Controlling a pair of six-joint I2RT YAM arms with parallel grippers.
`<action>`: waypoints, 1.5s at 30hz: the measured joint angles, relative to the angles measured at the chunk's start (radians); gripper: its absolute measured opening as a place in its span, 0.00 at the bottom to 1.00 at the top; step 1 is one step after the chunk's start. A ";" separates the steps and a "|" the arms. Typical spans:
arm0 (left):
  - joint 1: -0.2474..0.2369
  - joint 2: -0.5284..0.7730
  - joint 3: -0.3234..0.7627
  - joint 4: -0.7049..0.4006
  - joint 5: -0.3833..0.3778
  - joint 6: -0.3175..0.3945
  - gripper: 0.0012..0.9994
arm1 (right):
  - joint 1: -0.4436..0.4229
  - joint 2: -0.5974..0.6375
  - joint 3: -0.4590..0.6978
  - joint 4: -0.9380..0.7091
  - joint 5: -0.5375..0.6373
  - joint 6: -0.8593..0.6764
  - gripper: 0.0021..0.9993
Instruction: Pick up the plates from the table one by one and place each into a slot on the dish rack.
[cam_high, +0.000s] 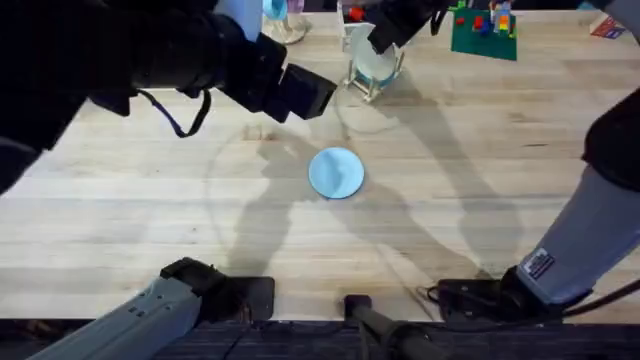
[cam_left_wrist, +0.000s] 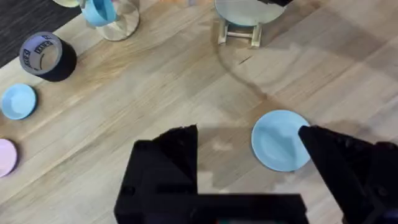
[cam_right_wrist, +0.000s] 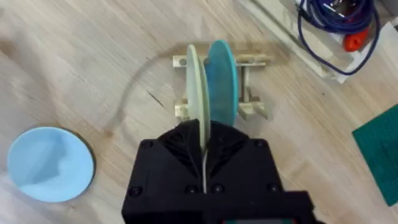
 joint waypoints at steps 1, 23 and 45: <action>0.000 0.000 0.000 0.000 0.000 0.000 0.99 | 0.000 0.000 0.000 0.000 0.000 0.000 0.03; 0.000 0.000 0.000 0.000 0.000 0.000 0.99 | 0.000 0.000 0.000 0.000 0.000 0.000 0.06; 0.000 0.000 0.000 0.000 0.000 0.000 0.99 | 0.000 0.000 0.000 0.003 0.000 0.000 0.19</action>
